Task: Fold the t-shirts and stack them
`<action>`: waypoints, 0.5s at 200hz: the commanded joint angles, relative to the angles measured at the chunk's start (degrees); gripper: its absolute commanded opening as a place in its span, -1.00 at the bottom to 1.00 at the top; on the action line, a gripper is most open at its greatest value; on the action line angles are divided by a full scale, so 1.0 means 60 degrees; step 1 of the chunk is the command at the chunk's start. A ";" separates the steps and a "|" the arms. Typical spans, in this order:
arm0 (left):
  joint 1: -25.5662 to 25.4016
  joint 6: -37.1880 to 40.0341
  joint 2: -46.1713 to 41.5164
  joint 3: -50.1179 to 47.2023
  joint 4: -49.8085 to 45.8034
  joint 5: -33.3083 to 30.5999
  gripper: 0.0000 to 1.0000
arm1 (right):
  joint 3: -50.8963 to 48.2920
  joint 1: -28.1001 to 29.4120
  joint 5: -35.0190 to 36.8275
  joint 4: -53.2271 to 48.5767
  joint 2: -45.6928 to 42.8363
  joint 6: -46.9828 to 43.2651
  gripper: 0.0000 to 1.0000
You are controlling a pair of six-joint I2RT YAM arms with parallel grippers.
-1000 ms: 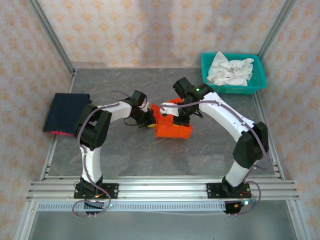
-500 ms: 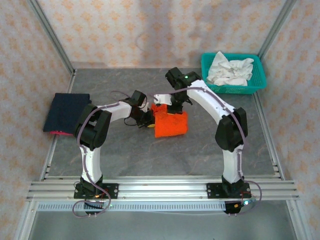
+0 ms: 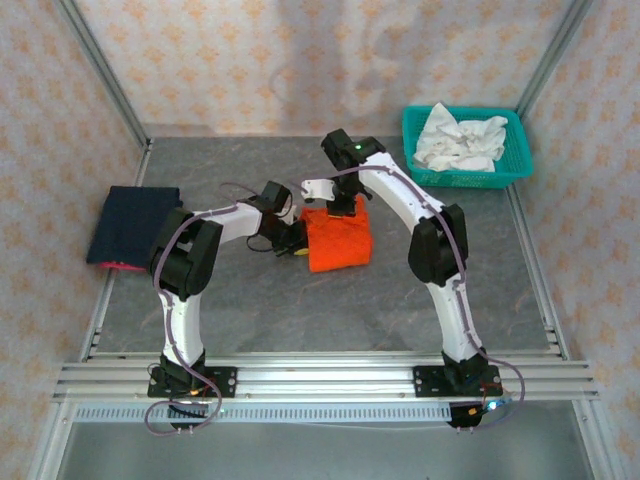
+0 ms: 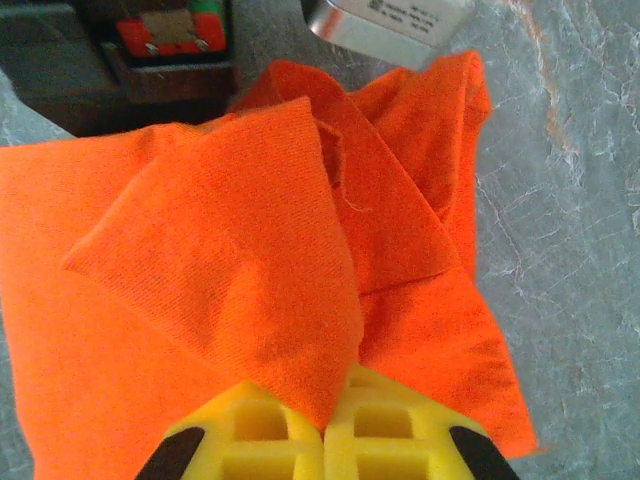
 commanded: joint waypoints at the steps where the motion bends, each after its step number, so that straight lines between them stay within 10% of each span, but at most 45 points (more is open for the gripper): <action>1: 0.0125 0.0066 0.0171 -0.0422 -0.0727 -0.0379 -1.00 | 0.0489 -0.0143 -0.0129 0.0258 0.0252 -0.0136 -1.00; 100: 0.0127 0.0084 0.0342 -0.0404 -0.0693 -0.0246 -1.00 | 0.1466 -0.0234 -0.0148 0.1262 0.1560 0.0158 -1.00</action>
